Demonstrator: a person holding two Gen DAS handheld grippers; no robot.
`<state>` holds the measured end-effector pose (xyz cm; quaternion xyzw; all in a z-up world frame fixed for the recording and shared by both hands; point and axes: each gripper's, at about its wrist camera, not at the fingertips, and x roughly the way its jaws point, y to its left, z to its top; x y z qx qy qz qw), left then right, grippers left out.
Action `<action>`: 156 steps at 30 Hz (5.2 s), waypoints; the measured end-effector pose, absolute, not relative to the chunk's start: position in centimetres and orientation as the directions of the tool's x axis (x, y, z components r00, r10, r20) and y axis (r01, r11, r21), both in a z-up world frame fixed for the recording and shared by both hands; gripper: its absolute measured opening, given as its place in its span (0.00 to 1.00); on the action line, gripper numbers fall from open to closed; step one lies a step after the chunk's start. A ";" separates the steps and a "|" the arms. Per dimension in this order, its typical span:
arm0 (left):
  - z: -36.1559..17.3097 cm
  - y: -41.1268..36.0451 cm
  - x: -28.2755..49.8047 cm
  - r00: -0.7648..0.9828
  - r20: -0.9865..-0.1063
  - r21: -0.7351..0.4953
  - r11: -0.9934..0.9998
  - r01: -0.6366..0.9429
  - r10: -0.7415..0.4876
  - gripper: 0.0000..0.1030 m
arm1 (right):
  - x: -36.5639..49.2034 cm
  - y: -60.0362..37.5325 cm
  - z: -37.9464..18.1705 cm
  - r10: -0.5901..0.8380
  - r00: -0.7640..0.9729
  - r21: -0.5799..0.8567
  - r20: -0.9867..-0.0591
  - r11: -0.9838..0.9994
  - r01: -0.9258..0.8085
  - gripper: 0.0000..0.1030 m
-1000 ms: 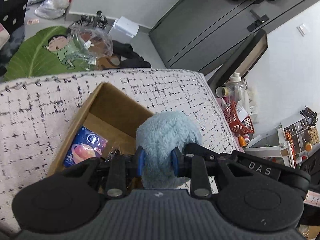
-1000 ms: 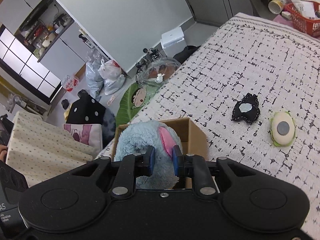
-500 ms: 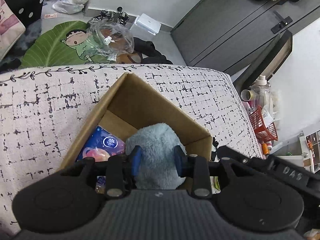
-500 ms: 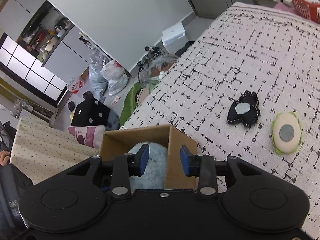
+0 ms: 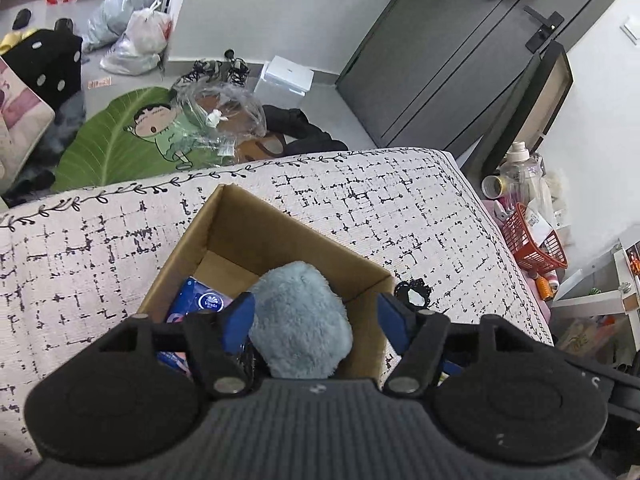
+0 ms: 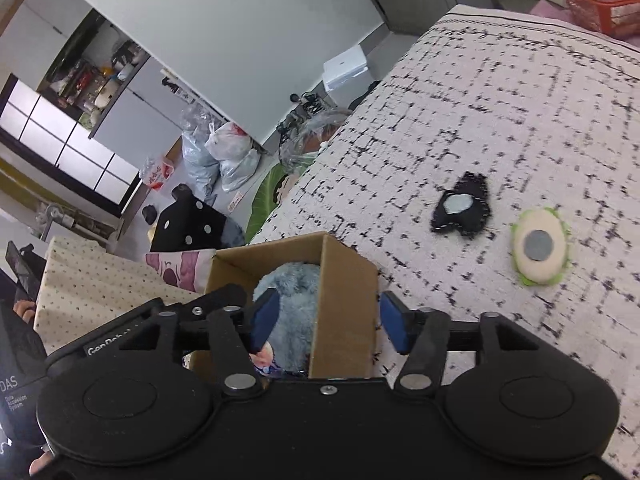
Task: Organize soft objects
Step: 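Move the left tool toward the black lace ring while the right tool approaches the green-white disc, then grasp the black lace ring with the left tool while the right tool grasps the green-white disc, then carry the lace ring and disc over the box and open both tools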
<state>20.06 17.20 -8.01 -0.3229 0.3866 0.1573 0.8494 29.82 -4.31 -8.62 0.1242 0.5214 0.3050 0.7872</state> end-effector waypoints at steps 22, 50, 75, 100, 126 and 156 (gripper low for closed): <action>-2.9 10.5 18.4 0.583 -0.794 -0.246 0.787 -0.565 0.171 0.84 | 31.0 -13.5 -6.5 0.585 0.320 0.570 -0.746 0.808 -0.150 0.97; -3.5 3.0 27.7 0.572 -0.806 -0.150 0.883 -0.445 0.152 0.84 | 34.4 -19.6 -9.5 0.522 0.382 0.582 -0.762 0.811 0.052 0.86; -11.9 4.3 35.7 0.515 -0.855 -0.221 0.853 -0.473 0.064 0.50 | 40.1 -15.8 -18.3 0.524 0.225 0.556 -0.821 0.824 0.110 0.48; -17.8 4.1 40.0 0.412 -0.905 -0.127 0.858 -0.497 0.105 0.58 | 41.0 -16.8 -19.5 0.500 0.296 0.555 -0.814 0.819 0.143 0.24; -10.2 3.9 32.1 0.499 -0.866 -0.284 0.849 -0.446 -0.027 0.18 | 33.9 -18.6 -13.3 0.475 0.389 0.540 -0.789 0.839 0.071 0.20; -3.1 16.2 19.0 0.583 -0.812 -0.326 0.803 -0.499 0.033 0.18 | 28.2 -8.5 -4.3 0.521 0.430 0.519 -0.737 0.844 -0.132 0.20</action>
